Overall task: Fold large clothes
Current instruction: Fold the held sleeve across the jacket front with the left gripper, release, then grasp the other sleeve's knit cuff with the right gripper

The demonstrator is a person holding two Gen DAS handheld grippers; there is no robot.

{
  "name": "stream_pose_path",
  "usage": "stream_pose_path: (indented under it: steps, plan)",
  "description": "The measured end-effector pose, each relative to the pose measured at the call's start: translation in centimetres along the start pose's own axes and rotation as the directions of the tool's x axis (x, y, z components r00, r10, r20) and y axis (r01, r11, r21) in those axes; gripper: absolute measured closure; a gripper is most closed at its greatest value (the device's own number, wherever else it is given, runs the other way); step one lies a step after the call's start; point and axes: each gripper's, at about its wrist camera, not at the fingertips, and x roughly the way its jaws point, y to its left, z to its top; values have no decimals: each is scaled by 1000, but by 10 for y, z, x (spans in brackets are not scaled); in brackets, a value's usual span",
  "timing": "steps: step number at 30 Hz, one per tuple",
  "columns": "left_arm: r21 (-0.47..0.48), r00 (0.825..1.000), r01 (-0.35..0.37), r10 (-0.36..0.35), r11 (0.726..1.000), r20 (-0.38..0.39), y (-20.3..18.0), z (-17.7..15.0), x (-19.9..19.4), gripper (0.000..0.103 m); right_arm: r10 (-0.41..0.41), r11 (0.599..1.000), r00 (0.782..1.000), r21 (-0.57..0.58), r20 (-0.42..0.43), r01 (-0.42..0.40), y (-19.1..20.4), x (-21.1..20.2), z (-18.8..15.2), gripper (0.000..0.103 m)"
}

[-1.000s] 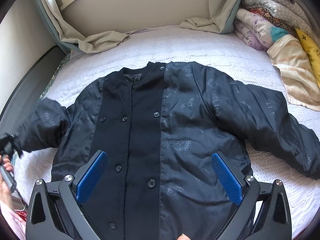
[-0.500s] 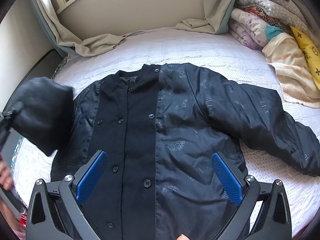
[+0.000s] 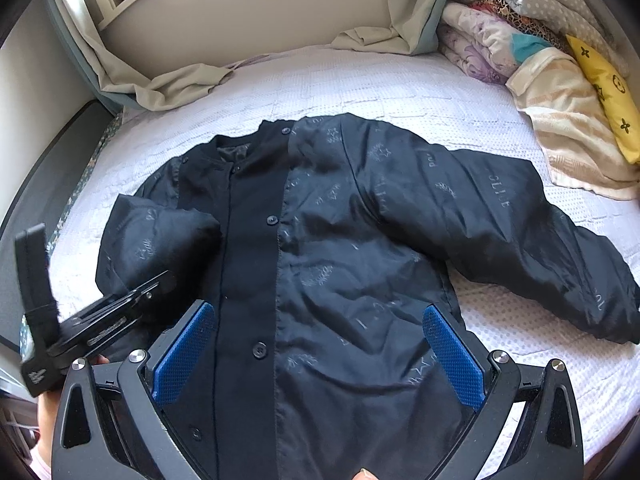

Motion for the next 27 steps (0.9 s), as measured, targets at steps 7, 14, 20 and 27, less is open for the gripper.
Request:
stream_pose_path:
  steps: [7,14,20,27]
  plan:
    - [97,994,-110,106,989,41,-6,-9,-37,1,-21,1000,995,-24,-95,19,0,22,-12,0]
    - [216,944,-327,311,920,106,-6,-22,-44,1,-98,983,970,-176,-220,59,30,72,-40,0]
    - [228,931,-359,331,905,152,-3,-24,-57,1,-224,948,949,-275,-222,159,38,102,-58,0]
    - [208,928,-357,319,911,192,1,-20,-70,1,-229,945,951,-283,-210,165,33,113,-70,0]
